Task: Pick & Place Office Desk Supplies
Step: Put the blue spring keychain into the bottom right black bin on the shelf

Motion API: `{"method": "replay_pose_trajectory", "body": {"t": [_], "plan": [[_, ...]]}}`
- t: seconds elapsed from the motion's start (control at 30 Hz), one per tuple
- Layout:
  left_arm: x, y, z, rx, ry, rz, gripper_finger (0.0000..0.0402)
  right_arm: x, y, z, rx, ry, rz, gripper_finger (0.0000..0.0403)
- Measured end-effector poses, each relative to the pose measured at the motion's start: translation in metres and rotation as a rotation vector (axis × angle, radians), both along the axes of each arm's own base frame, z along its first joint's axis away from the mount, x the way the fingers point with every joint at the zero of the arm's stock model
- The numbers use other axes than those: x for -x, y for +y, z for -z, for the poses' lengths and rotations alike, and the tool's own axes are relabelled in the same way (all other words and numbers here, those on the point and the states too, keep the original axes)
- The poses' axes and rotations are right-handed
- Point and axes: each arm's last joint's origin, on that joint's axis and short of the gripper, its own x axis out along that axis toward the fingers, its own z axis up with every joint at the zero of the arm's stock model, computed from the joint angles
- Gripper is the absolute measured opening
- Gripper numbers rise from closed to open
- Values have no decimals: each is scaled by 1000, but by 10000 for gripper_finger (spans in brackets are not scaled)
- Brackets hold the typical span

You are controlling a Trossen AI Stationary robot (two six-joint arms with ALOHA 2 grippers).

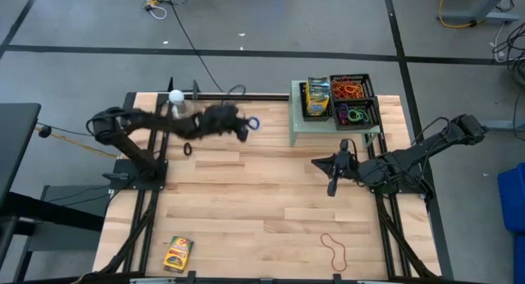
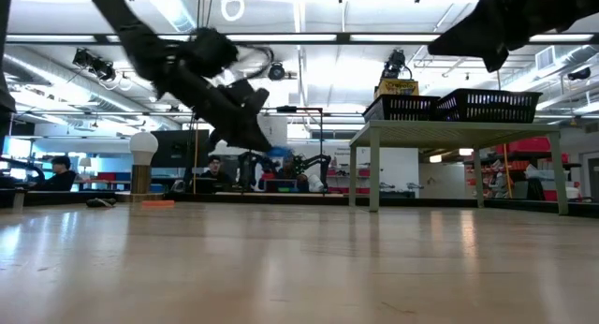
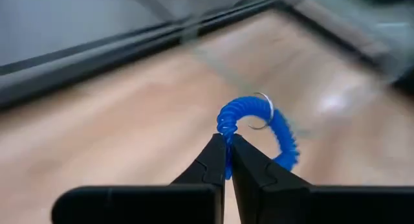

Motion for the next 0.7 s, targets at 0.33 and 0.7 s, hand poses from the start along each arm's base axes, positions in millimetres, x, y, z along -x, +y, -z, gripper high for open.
{"method": "replay_pose_trajectory", "body": {"t": [0.33,0.7], "plan": [[-6,-98,32,-41,-372,15,13,-38,16,45,-250,-33,108,14],[-24,-127,52,-69,-507,48,13,-79,22,79,-424,-270,217,84]]}}
